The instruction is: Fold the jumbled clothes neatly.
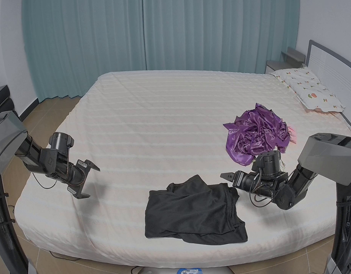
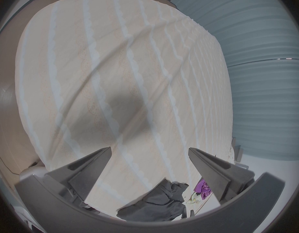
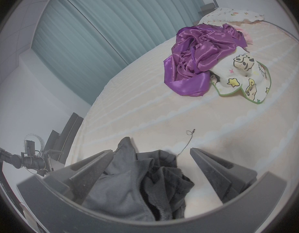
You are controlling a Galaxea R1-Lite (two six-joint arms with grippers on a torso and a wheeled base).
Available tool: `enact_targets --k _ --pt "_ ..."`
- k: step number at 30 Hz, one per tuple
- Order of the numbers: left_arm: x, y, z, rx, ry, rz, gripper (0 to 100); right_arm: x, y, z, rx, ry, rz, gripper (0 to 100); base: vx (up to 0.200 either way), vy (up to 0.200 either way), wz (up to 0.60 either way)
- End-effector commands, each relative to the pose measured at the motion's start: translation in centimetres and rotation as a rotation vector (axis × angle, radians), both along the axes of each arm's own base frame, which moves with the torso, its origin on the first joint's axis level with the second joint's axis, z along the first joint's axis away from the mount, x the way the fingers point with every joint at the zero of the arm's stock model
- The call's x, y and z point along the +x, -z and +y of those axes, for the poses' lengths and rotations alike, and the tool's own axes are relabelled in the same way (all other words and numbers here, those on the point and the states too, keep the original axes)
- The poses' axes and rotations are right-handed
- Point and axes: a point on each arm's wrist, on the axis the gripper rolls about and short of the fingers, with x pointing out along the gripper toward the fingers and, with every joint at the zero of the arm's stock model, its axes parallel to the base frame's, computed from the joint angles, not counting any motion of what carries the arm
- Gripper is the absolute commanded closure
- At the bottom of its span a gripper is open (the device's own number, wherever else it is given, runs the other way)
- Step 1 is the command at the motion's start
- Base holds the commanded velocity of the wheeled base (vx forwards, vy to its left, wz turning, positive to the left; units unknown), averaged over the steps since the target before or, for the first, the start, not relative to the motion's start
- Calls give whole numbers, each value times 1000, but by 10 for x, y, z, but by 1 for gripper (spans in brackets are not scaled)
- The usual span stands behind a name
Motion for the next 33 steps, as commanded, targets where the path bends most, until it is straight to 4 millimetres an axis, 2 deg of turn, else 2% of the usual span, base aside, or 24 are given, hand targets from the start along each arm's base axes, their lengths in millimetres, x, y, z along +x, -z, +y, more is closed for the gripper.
enact_targets --k 1,2,6,10,15,25,26,31,32,33 --pt "0 1 0 -1 -1 2 0 2 15 17 -7 -43 21 0 0 0 0" --pt "0 1 0 -1 -1 2 0 3 17 18 -9 -45 24 100 0 0 0" --pt "0 1 0 -1 -1 2 0 7 18 21 -10 -46 24 100 0 0 0" --pt "0 1 0 1 -1 2 0 9 15 13 -15 -21 32 100 0 0 0" --pt "0 0 0 -1 -2 1 0 15 11 -13 6 55 29 100 0 0 0" --pt "0 1 0 -1 -2 3 0 8 22 -11 69 61 102 100 0 0 0" --pt "0 1 0 -1 -1 2 0 8 22 -11 80 53 102 0 0 0 0" --pt "0 0 0 -1 -2 1 0 5 9 -17 95 57 38 0 0 0 0" --pt "0 0 0 -1 -2 3 0 -3 -9 -26 108 60 4 0 0 0 0" --pt "0 0 0 -1 -2 3 0 -9 -16 -29 111 57 -2 0 0 0 0"
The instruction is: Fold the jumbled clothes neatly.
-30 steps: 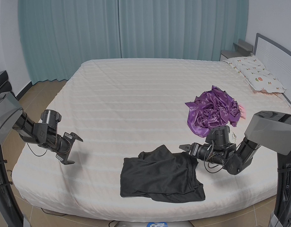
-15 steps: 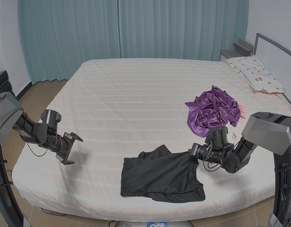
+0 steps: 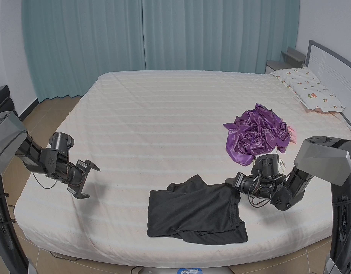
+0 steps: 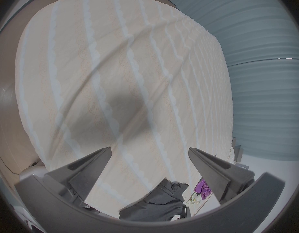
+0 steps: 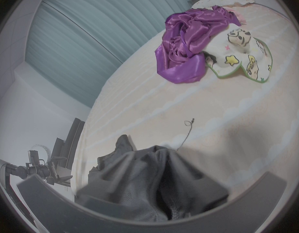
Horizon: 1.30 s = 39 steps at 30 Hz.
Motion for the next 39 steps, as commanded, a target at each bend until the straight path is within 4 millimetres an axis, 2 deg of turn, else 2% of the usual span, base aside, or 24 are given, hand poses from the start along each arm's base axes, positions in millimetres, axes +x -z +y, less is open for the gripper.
enact_targets --k 1,3,4,8,11,16,23,24,33,39 --pt "0 0 0 -1 -1 1 0 -21 -34 -15 14 5 -47 0 0 0 0" --pt "0 0 0 -1 -1 -1 0 -29 -39 -15 16 -5 -47 0 0 0 0" --pt "0 0 0 -1 -1 -1 0 -51 -40 -12 3 -40 -13 0 0 0 0" --pt "0 0 0 0 0 2 0 -92 -26 -1 -41 -124 71 0 0 0 0" --pt "0 0 0 0 0 0 0 -110 -17 3 -44 -153 92 0 0 0 0" --pt "0 0 0 -3 1 1 0 -119 -5 5 -56 -176 122 0 0 0 0" --pt "0 -1 0 -3 1 -1 0 -122 3 14 -74 -206 149 0 0 0 0" --pt "0 -1 1 -3 -1 -1 0 -122 5 14 -83 -208 151 100 0 0 0" --pt "0 -1 0 -3 1 -1 0 -134 -3 4 -109 -207 150 100 0 0 0" --pt "0 -1 0 -5 1 0 0 -150 -4 -9 -155 -219 171 100 0 0 0"
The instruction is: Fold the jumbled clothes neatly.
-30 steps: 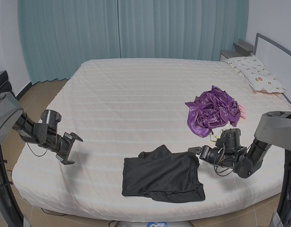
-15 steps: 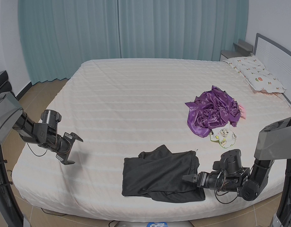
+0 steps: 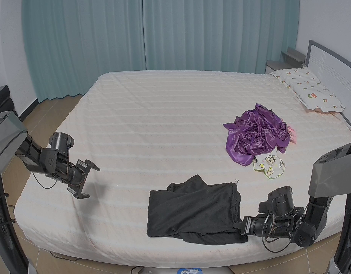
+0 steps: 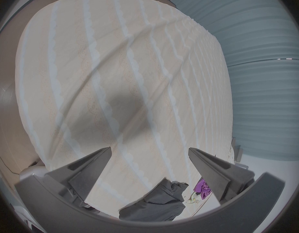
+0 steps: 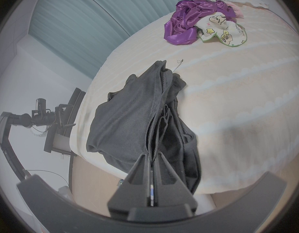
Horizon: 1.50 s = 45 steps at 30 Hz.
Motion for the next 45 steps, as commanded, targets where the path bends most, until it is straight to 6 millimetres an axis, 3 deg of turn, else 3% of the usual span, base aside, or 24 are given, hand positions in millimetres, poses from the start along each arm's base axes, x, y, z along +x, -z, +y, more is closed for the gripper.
enact_targets --k 1,14,15,19,22,24,27,30,32,33,41,42,45 --pt "0 0 0 0 0 0 0 -10 -4 -10 -23 1 2 100 0 0 0" --pt "0 0 0 -1 -1 0 0 -11 6 -22 -78 -1 32 100 0 0 0" --pt "0 0 0 -2 -1 0 0 -10 11 -21 -95 -19 33 0 0 0 0" --pt "0 0 0 -1 -1 0 0 -7 8 -21 -89 -24 -5 0 0 0 0" --pt "0 0 0 -2 -1 0 0 3 -8 -23 -44 5 -113 0 0 0 0" --pt "0 0 0 -2 -2 0 0 25 -22 -27 -8 57 -201 0 0 0 0" --pt "0 0 0 -2 -1 0 0 43 -26 -31 10 93 -245 0 0 0 0" --pt "0 0 0 -2 -1 0 0 79 -8 -23 3 114 -231 0 0 0 0" --pt "0 0 0 -2 -1 0 0 85 -4 -21 2 118 -225 0 0 0 0" --pt "0 0 0 -2 -1 0 0 101 6 -15 2 125 -214 0 0 0 0" --pt "0 0 0 -2 -1 2 0 139 30 1 -10 113 -163 0 0 0 0" --pt "0 0 0 -2 -1 0 0 143 28 1 -7 114 -166 100 0 0 0" --pt "0 0 0 -2 -1 0 0 147 26 1 5 127 -165 100 0 0 0"
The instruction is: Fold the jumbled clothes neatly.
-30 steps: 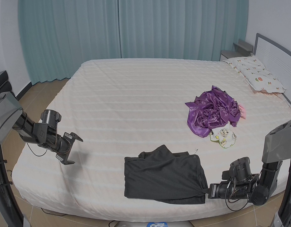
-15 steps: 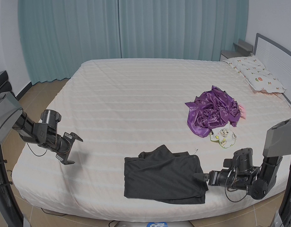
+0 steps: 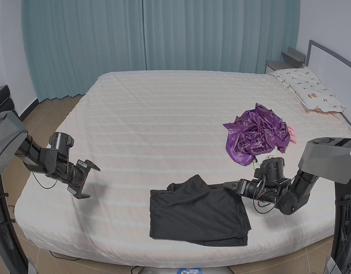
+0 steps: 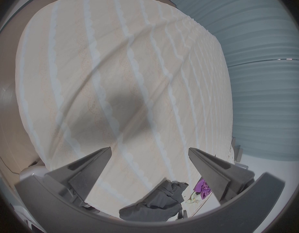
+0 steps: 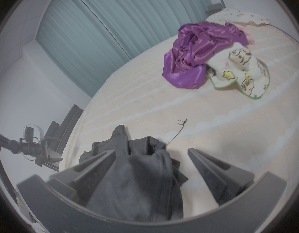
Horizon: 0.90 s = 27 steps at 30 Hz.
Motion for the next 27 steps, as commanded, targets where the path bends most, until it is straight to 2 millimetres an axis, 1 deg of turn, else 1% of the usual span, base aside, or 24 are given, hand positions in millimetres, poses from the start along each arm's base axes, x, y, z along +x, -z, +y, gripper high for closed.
enact_targets --k 1,8,13,16,17,20,23,25,26,27 --pt "0 1 0 0 -1 1 0 18 16 4 20 22 22 100 0 0 0" --pt "0 1 0 0 -1 1 0 23 3 -6 75 81 2 100 0 0 0" --pt "0 0 0 0 -1 -1 0 26 3 -13 92 109 -4 100 0 0 0" --pt "0 1 0 0 -1 1 0 24 10 -14 93 104 6 100 0 0 0" --pt "0 1 0 0 -1 1 0 22 15 -12 90 96 20 0 0 0 0" --pt "0 1 0 0 -1 1 0 22 17 -10 88 92 8 0 0 0 0" --pt "0 1 0 0 -1 1 0 17 14 -15 71 89 -9 0 0 0 0" --pt "0 1 0 0 -1 1 0 13 6 -19 58 77 -26 0 0 0 0" --pt "0 1 0 0 -1 1 0 5 -4 -26 47 52 -30 0 0 0 0" --pt "0 1 0 0 -1 1 0 4 -4 -26 46 46 -29 0 0 0 0"
